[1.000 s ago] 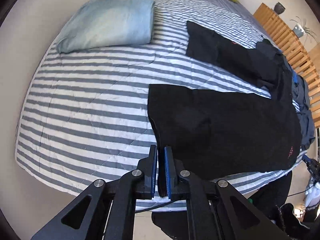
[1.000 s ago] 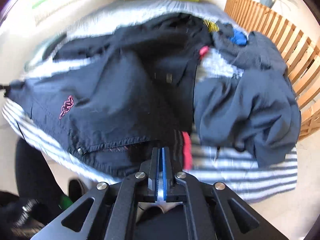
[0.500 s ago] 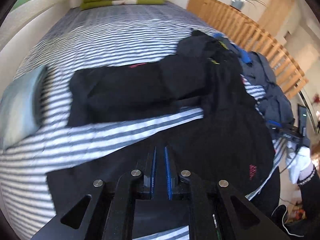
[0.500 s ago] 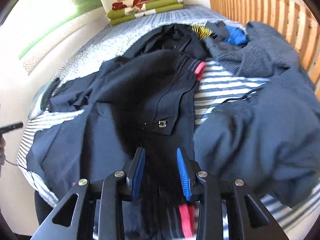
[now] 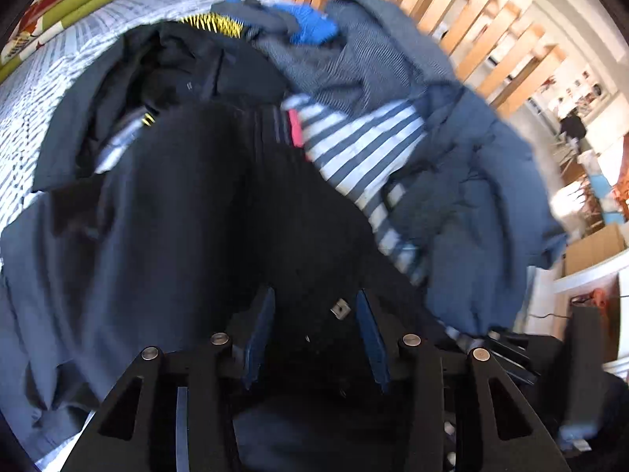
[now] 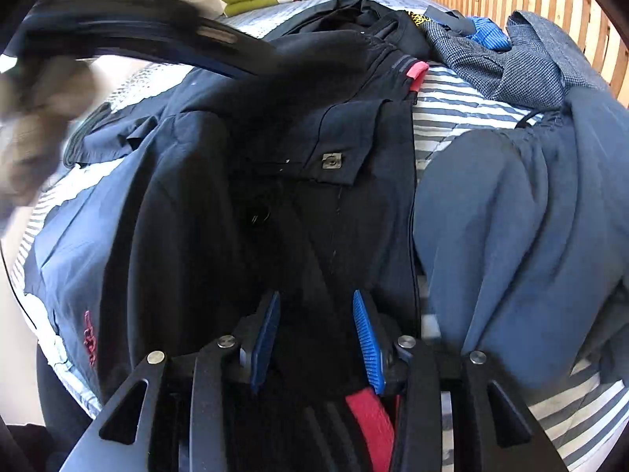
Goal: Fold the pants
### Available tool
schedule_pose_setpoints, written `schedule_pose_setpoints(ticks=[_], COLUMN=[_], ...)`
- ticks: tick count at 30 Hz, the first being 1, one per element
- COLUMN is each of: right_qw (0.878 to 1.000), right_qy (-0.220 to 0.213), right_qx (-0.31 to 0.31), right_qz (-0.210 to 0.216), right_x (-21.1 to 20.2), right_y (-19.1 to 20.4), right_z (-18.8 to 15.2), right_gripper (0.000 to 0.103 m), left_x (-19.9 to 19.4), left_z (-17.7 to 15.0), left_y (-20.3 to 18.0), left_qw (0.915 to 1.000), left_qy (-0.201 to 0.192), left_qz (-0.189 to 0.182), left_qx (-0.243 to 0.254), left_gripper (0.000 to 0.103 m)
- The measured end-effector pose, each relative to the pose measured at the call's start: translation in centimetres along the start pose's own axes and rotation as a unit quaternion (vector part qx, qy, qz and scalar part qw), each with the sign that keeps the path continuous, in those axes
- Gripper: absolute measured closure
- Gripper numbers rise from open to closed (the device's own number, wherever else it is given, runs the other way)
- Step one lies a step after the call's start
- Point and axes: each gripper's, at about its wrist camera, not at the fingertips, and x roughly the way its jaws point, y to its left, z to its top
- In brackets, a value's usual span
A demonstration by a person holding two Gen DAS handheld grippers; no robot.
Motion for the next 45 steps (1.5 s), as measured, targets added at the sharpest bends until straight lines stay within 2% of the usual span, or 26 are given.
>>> schedule_pose_setpoints(ticks=[2, 5, 9, 13, 19, 20, 21, 23, 25, 28, 31, 32, 33, 35, 38, 39, 40, 42, 45], right_qw=[1.000, 0.999, 0.998, 0.996, 0.999, 0.999, 0.998, 0.998, 0.998, 0.995, 0.988, 0.987, 0.986, 0.988, 0.990, 0.991, 0.991, 0.992, 0.994], right_qy=[0.000, 0.011, 0.009, 0.004, 0.008, 0.006, 0.011, 0.006, -0.013, -0.077, -0.147, -0.154, -0.154, -0.127, -0.093, -0.083, -0.074, -0.056, -0.040], right_qx=[-0.003, 0.003, 0.013, 0.029, -0.036, -0.048, -0.056, -0.059, -0.054, -0.004, 0.032, 0.044, 0.058, 0.088, 0.105, 0.101, 0.101, 0.101, 0.093], right_qz=[0.005, 0.048, 0.066, 0.079, 0.023, 0.018, 0.031, 0.031, 0.030, 0.059, 0.044, 0.030, 0.019, -0.008, 0.027, 0.039, 0.051, 0.054, 0.040], right_x=[0.2, -0.3, -0.5, 0.8, 2.6, 2.6, 2.6, 2.2, 1.0, -2.6, -4.8, -4.8, -4.3, -2.8, -1.7, -1.5, -1.1, -1.2, -0.6], right_y=[0.0, -1.0, -2.5, -3.2, -0.4, 0.1, 0.5, 1.1, 1.2, -0.1, -1.7, -2.1, -2.8, -4.4, -5.4, -5.5, -5.9, -6.2, -6.0], right_z=[0.0, -0.1, 0.6, 3.1, 5.2, 4.9, 4.6, 3.9, 3.3, 2.6, 2.9, 3.2, 3.6, 3.8, 3.1, 3.0, 3.5, 3.2, 3.6], right_gripper=[0.067, 0.067, 0.068, 0.068, 0.067, 0.079, 0.092, 0.096, 0.100, 0.100, 0.100, 0.100, 0.100, 0.100, 0.100, 0.096, 0.095, 0.084, 0.084], left_x=[0.8, -0.1, -2.0, -2.5, -2.1, -2.0, -2.0, -2.2, -2.7, -4.0, -5.0, -4.8, -4.6, -3.7, -1.8, -1.1, -0.9, -1.2, -1.7], left_z=[-0.3, -2.1, -5.3, -6.9, -7.7, -7.9, -8.0, -8.2, -8.1, -8.0, -7.9, -7.8, -7.9, -8.3, -9.1, -9.2, -9.5, -9.6, -9.8], left_y=[0.8, 3.0, 4.4, 4.6, 5.1, 5.1, 5.1, 5.0, 4.7, 4.9, 5.7, 5.8, 5.8, 5.5, 4.7, 4.6, 4.5, 4.5, 4.5], left_qw=[0.9998, 0.9984, 0.9980, 0.9983, 0.9979, 0.9977, 0.9977, 0.9977, 0.9972, 0.9941, 0.9891, 0.9882, 0.9885, 0.9915, 0.9967, 0.9975, 0.9971, 0.9967, 0.9963], left_qy=[-0.006, -0.021, -0.040, -0.044, -0.050, -0.051, -0.052, -0.055, -0.065, -0.095, -0.123, -0.126, -0.123, -0.107, -0.078, -0.068, -0.074, -0.080, -0.084], left_qz=[0.011, -0.002, 0.009, 0.013, 0.001, -0.003, -0.006, -0.008, -0.011, -0.026, -0.038, -0.041, -0.042, -0.038, -0.008, -0.001, 0.004, 0.006, 0.012], left_qx=[-0.017, -0.052, -0.048, -0.037, -0.041, -0.043, -0.044, -0.039, -0.035, -0.047, -0.071, -0.077, -0.078, -0.062, -0.023, -0.018, -0.014, -0.015, -0.016], left_gripper=[0.057, 0.058, 0.059, 0.059, 0.059, 0.059, 0.059, 0.059, 0.059, 0.059, 0.059, 0.059, 0.059, 0.059, 0.059, 0.059, 0.059, 0.058, 0.058])
